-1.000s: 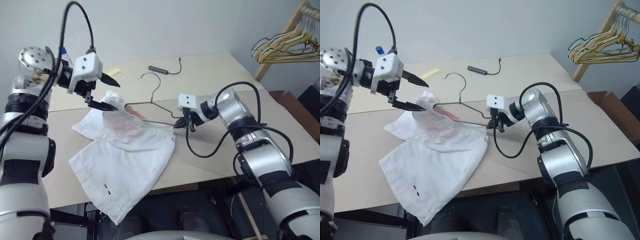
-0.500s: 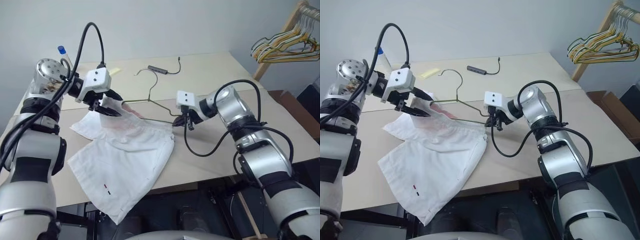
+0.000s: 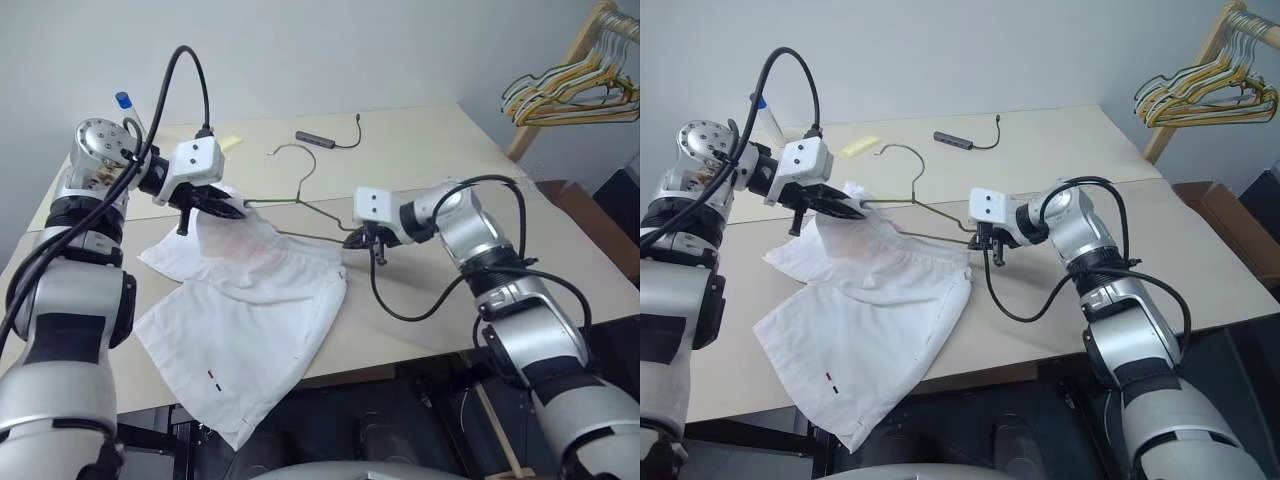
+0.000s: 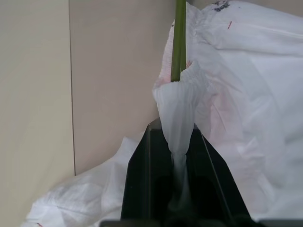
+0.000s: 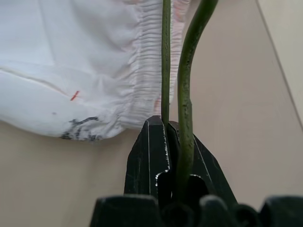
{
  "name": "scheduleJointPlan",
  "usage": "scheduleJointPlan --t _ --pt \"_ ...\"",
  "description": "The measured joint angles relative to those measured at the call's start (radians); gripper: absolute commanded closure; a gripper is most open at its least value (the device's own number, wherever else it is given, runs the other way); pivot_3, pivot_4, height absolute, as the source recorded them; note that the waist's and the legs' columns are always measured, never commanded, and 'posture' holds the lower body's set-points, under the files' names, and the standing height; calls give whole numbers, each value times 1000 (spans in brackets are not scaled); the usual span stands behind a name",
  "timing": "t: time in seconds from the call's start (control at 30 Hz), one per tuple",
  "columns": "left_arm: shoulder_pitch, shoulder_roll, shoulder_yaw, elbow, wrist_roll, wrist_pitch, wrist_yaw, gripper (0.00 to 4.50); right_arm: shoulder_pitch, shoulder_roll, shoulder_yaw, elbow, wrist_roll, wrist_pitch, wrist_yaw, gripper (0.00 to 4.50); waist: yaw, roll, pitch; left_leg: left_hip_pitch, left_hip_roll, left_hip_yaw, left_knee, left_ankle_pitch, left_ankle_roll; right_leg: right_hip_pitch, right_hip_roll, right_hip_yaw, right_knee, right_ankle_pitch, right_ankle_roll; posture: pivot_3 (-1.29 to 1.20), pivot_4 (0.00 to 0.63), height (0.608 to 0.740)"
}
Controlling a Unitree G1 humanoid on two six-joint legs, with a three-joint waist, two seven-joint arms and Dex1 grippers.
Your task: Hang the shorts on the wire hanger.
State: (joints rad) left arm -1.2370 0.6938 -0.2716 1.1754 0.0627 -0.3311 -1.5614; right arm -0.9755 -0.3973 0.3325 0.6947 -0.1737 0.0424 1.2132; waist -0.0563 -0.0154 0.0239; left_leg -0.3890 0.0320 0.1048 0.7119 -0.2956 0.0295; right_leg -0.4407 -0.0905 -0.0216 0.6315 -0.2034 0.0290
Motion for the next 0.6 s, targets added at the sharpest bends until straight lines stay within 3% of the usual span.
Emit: scheduleJointPlan --t 0.1,0.3,0.4,0.6 --pt "0 -1 20 3 11 -12 40 4500 2 0 -24 -1 7 -13 -35 3707 -3 0 0 0 0 0 0 0 0 0 0 0 0 0 0 5 0 740" --pt "-1 -5 42 13 15 -30 94 4500 5 -30 -71 -23 42 -12 -67 2041 -7 0 0 0 0 0 0 0 0 0 -1 0 0 0 0 -2 0 740" --pt "-9 9 58 20 23 -33 122 4500 3 -153 -208 -27 87 16 -150 1125 -8 0 0 0 0 0 0 -1 1 1 -1 0 -2 0 1 -7 0 740" --pt "-20 10 66 22 34 -37 135 4500 48 -261 -326 -119 212 202 -132 1125 -11 0 0 0 0 0 0 -1 3 1 -1 0 -2 0 1 -12 0 740"
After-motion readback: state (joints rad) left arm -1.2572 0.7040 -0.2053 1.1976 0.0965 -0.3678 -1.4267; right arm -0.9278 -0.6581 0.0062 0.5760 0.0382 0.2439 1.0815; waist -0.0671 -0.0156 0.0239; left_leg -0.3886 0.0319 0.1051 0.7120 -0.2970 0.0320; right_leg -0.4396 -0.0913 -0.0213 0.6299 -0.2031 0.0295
